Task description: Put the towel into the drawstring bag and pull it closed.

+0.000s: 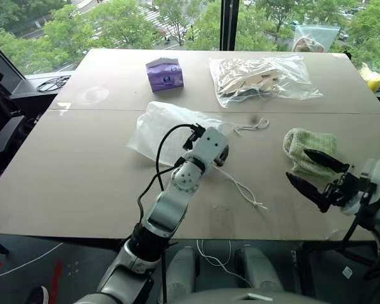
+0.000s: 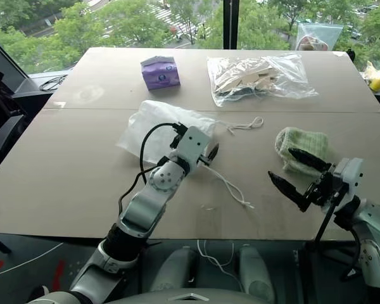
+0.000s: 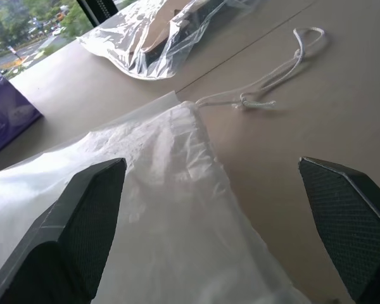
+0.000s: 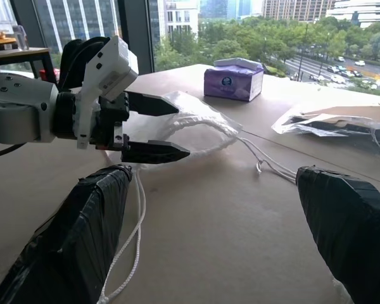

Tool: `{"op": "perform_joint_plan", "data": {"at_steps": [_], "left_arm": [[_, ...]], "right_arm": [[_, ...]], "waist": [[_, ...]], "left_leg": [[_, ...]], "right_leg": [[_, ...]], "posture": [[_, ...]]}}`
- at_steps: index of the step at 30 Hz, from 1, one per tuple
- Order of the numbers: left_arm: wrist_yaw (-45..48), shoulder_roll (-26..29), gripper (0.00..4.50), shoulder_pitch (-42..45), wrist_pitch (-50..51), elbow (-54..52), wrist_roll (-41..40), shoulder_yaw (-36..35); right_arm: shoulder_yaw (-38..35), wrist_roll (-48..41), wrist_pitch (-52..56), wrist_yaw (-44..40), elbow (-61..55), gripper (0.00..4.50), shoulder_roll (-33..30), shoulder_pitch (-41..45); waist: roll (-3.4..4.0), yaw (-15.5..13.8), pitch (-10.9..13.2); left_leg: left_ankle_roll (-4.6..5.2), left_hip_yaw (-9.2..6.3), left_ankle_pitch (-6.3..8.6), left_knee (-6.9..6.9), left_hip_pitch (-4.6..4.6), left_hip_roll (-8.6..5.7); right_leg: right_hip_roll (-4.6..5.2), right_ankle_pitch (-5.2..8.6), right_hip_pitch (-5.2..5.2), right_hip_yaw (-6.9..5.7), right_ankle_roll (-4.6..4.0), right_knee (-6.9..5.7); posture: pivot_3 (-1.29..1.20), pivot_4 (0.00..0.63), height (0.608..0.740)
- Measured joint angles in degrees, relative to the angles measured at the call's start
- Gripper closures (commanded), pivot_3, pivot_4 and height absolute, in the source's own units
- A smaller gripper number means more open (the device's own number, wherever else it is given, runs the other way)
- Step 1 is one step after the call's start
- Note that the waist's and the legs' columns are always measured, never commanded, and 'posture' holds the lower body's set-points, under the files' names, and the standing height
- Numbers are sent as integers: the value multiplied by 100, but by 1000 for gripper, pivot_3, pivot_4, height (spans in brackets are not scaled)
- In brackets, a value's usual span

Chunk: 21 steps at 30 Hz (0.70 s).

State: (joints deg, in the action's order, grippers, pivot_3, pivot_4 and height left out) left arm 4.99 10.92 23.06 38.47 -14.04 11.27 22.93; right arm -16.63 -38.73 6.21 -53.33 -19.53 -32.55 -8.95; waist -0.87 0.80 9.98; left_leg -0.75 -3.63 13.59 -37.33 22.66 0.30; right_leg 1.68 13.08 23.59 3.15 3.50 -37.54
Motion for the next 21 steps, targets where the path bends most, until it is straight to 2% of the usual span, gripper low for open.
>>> {"op": "perform_joint_plan", "data": {"at_steps": [2, 3, 4, 12, 18, 21], "left_arm": [[-106, -61, 17, 0, 134, 24, 140, -36], [-170, -119, 532, 0, 207, 26, 202, -81], [-277, -249, 705, 0, 329, 28, 260, -182], [-480, -459, 4430, -11, 345, 29, 401, -459], [-520, -324, 4473, -101, 283, 39, 563, -519], [-517, -232, 4473, -105, -72, 70, 606, -577]], "right_arm": [[0, 11, -2, 3, -23, 0, 3, -35], [0, 18, -4, 5, -24, 0, 3, -46], [0, 25, -4, 8, -25, 0, 4, -72], [0, 40, -4, 117, -42, 0, 5, -84], [0, 57, 3, 267, -98, 0, 39, -101], [0, 351, 276, 942, -129, 0, 110, -64]], "waist": [[-1, -2, 0], [-1, -3, 1], [-1, -5, 1], [-1, -1, 1], [-2, -4, 1], [-2, -2, 1]], "left_leg": [[0, 0, 0, -1, 1, -1], [0, 0, 0, -1, 2, -1], [0, 0, 0, -2, 2, -2], [0, -1, 0, -2, -1, -1], [0, -1, 0, -2, 0, -1], [-1, 0, 0, -2, -1, -1]], "right_leg": [[1, -1, 0, 0, 2, 1], [1, -2, 0, 0, 3, 1], [2, -3, 0, 0, 6, 2], [1, -3, 0, 0, 6, -4], [1, -3, 0, 0, 6, -3], [3, -3, 0, 1, 4, -5]], "posture": [[0, 150, 740], [0, 150, 740], [0, 150, 740], [0, 150, 740], [0, 150, 740], [0, 150, 740]]}}
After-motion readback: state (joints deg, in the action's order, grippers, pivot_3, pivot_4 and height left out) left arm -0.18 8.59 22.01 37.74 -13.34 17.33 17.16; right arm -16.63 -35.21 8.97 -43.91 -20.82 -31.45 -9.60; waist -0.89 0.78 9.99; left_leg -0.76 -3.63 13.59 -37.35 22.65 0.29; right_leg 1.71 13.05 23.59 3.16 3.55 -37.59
